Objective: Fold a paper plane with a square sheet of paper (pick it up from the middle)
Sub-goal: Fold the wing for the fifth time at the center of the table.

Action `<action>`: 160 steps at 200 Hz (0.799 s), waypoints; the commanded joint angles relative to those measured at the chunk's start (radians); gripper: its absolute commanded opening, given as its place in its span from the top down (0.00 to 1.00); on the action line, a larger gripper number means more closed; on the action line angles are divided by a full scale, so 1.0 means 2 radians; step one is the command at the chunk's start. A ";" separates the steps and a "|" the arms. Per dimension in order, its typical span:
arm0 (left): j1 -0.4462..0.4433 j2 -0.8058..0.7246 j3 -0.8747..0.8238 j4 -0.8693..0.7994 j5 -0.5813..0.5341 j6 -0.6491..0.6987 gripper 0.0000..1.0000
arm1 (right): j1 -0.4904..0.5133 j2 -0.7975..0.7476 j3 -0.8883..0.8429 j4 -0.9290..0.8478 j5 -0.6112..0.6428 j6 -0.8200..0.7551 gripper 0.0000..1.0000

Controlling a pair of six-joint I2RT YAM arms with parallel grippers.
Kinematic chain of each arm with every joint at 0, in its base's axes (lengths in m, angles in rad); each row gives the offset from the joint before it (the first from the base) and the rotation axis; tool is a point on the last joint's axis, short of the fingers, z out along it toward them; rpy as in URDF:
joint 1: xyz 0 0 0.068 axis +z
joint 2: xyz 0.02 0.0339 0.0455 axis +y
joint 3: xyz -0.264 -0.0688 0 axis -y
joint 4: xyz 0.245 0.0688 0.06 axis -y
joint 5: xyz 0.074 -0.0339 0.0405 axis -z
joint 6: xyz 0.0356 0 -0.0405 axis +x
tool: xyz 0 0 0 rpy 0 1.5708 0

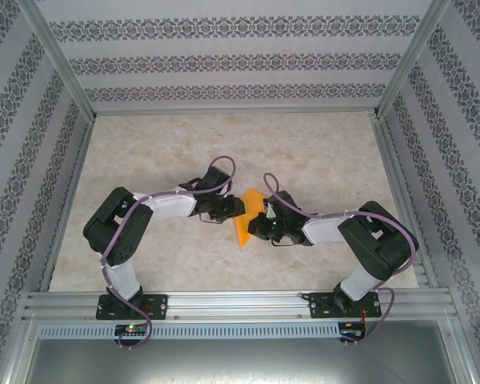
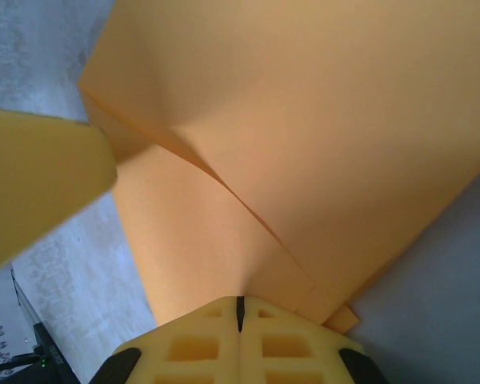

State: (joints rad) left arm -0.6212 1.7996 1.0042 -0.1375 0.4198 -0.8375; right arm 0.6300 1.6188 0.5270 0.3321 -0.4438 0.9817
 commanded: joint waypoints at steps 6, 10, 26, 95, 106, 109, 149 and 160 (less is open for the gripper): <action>-0.012 -0.021 0.010 -0.048 -0.020 0.037 0.66 | -0.006 0.002 -0.013 -0.022 0.008 0.000 1.00; -0.012 -0.021 0.010 -0.049 -0.020 0.039 0.67 | -0.006 0.002 -0.013 -0.021 0.008 0.000 1.00; -0.014 -0.019 0.010 -0.053 -0.020 0.043 0.70 | -0.007 0.003 -0.013 -0.020 0.007 -0.001 1.00; -0.018 -0.016 0.035 -0.095 -0.033 0.079 0.87 | -0.010 -0.005 -0.006 -0.025 0.006 -0.001 1.00; -0.019 -0.015 0.038 -0.098 -0.034 0.083 0.88 | -0.010 -0.007 -0.003 -0.025 0.006 -0.001 1.00; -0.019 -0.015 0.039 -0.100 -0.034 0.083 0.88 | -0.010 -0.008 -0.003 -0.026 0.006 -0.002 0.99; -0.029 -0.001 0.056 -0.118 -0.040 0.101 0.90 | -0.010 -0.018 -0.002 -0.032 0.009 -0.002 0.97; -0.031 0.000 0.060 -0.125 -0.047 0.107 0.90 | -0.010 -0.023 -0.003 -0.036 0.013 -0.003 0.97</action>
State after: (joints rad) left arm -0.6613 1.7935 1.0851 -0.3206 0.3595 -0.6785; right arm 0.6170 1.6058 0.5270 0.3092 -0.4458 0.9817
